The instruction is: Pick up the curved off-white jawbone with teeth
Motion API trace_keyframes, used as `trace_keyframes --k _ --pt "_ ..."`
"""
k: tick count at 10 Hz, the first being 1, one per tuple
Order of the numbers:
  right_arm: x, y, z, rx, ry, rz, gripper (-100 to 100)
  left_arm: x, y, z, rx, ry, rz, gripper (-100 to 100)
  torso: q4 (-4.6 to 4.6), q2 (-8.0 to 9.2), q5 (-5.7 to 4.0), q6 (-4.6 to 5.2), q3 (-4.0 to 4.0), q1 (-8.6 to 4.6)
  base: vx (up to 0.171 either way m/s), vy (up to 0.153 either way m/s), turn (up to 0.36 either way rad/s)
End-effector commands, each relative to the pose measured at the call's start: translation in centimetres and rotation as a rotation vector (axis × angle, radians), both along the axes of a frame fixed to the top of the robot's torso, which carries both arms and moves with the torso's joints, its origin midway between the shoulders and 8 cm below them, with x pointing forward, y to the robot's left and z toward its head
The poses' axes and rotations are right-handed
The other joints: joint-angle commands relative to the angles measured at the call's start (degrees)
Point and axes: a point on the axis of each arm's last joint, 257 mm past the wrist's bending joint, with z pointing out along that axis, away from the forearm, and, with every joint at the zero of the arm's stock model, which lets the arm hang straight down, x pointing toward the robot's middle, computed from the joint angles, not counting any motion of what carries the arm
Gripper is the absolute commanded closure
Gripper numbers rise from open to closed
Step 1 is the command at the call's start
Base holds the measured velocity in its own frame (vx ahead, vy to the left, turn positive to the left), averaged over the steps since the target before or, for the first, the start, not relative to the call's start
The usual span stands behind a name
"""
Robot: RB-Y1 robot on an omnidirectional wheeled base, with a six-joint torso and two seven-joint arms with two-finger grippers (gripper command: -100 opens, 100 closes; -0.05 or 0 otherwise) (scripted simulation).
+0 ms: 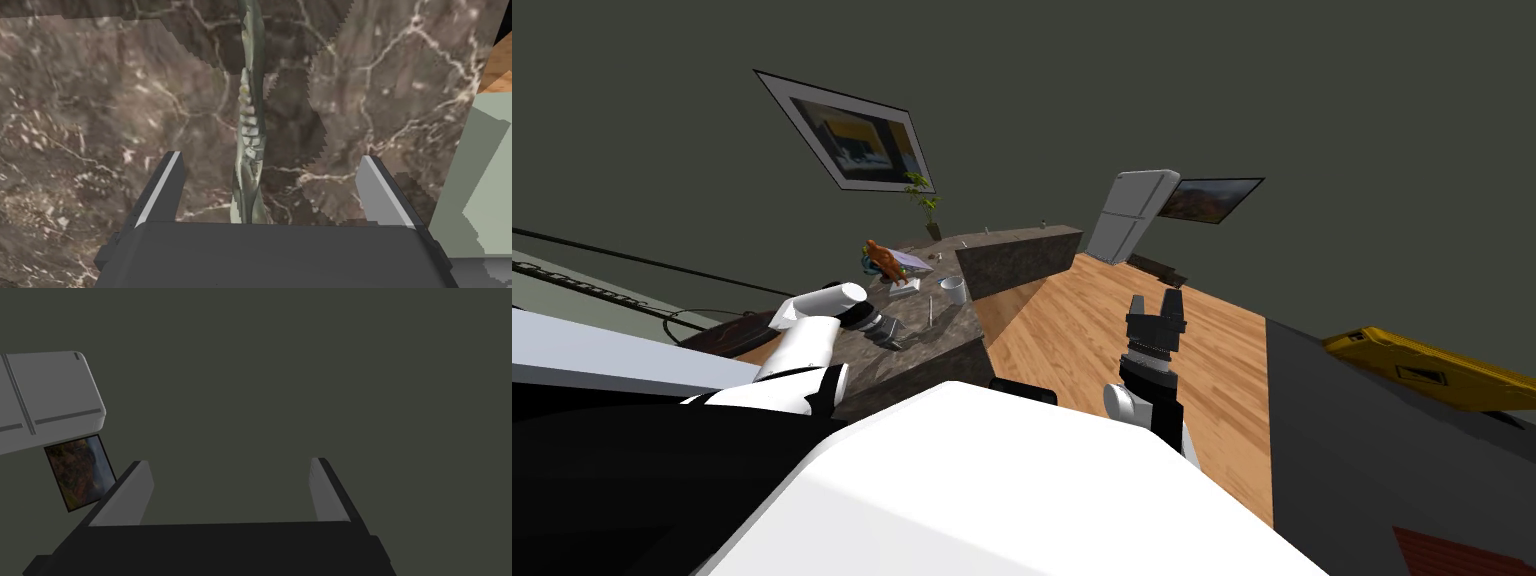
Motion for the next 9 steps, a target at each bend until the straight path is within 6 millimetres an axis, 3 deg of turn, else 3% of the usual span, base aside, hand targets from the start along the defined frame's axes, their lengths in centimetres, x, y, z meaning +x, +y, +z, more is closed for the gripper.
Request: trace_keyframes --k 1,2,4,5,6,9 --pt "0.0 0.0 0.0 0.000 0.000 0.000 0 0.0 0.0 0.0 0.000 0.000 0.000 0 0.00 0.00 0.00 0.00 0.00 0.00 0.000 0.000 0.000" --pt "0.0 0.0 0.0 0.000 0.000 0.000 0 0.2 -0.3 -1.2 0.000 -0.001 0.002 -100 0.00 -0.01 0.00 0.00 0.00 -0.01 -0.005 0.006 -0.018" --pt "0.0 0.0 0.0 0.000 0.000 0.000 0 0.3 -0.6 -2.4 0.001 -0.001 0.004 -100 0.00 0.00 0.01 0.01 0.00 0.02 -0.008 0.010 -0.021" --pt "0.0 0.0 0.0 0.000 0.000 0.000 0 0.3 -0.4 -2.0 -0.001 0.001 0.003 -100 0.00 0.01 0.01 0.00 0.00 0.03 0.000 0.000 0.000" --pt "0.0 0.0 0.0 0.000 0.000 0.000 0 0.3 -0.4 -2.1 0.001 -0.001 0.003 100 0.00 0.00 0.00 0.00 0.00 0.01 0.000 0.000 0.000" --pt "0.0 0.0 0.0 0.000 0.000 0.000 0 0.3 -0.4 -2.0 0.001 -0.001 0.002 100 0.00 0.01 0.02 -0.02 0.00 0.01 0.000 0.000 0.000"
